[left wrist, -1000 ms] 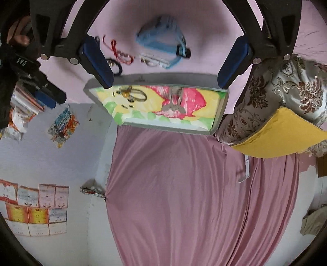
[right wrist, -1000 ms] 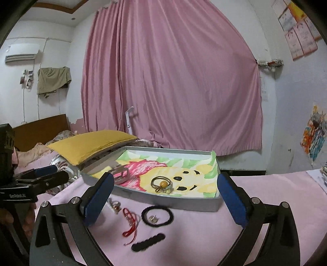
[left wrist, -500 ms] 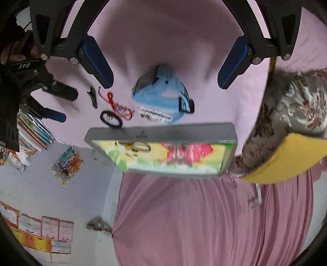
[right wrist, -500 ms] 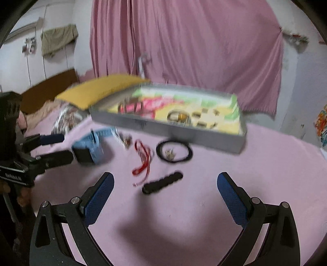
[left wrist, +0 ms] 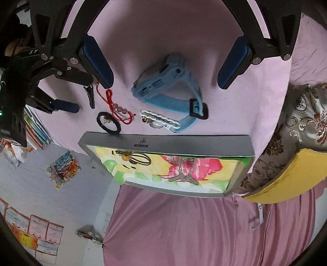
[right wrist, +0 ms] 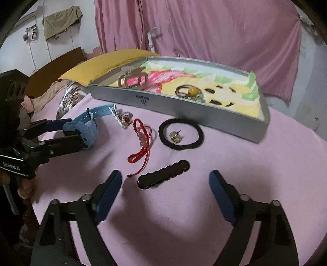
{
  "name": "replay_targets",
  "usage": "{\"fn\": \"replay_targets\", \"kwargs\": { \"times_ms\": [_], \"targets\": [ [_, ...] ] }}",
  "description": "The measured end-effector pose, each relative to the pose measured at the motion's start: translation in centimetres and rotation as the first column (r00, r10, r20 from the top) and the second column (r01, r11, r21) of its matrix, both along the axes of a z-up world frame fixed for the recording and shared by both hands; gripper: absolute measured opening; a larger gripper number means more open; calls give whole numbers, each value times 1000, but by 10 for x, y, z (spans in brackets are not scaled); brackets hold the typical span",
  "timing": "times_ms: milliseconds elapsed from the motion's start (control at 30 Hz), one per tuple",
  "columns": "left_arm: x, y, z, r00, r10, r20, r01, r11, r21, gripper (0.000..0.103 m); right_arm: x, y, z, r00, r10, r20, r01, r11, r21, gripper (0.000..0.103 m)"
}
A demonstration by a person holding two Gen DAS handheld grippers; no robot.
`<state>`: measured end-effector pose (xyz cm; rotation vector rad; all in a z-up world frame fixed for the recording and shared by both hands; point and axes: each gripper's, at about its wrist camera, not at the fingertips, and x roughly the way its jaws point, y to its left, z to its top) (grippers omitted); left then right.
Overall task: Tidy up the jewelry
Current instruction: 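Grasp the blue smartwatch with the left tool while the right tool grasps the black hair clip, then lift both items into the tray and open both tools to drop them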
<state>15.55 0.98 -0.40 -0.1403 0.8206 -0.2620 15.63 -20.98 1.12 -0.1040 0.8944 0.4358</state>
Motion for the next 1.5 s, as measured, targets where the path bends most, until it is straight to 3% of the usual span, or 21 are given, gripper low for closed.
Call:
{"fn": "replay_targets", "kwargs": {
  "times_ms": [200, 367, 667, 867, 1300, 1433, 1500],
  "targets": [
    [12, -12, -2, 999, 37, -28, -36, 998, 52, 102, 7, 6, -1, 1000, 26, -15, -26, 999, -26, 71],
    [17, -16, -4, 997, 51, -49, -48, 997, 53, 101, 6, 5, 2, 999, 37, 4, -36, 998, -59, 45],
    [9, -5, -4, 996, 66, -52, -63, 997, 52, 80, -3, -14, 5, 999, 50, 14, -49, 996, -69, 22],
    [2, 1, -3, 997, 60, -50, -58, 998, 35, 74, -1, -23, 5, 1000, 19, 11, -18, 998, -60, 22],
    [21, -6, -2, 991, 95, -91, -89, 994, 63, 72, 3, -17, 3, 999, 31, 14, -30, 998, -49, 22],
    [17, -8, -2, 993, 76, -89, -72, 997, 42, 56, 4, -22, 2, 999, 40, 4, -40, 999, -23, 23],
    [12, -11, -2, 995, 66, -80, -62, 997, 47, 54, 2, -23, 2, 999, 44, 1, -44, 999, -13, 23]
  ]
}}
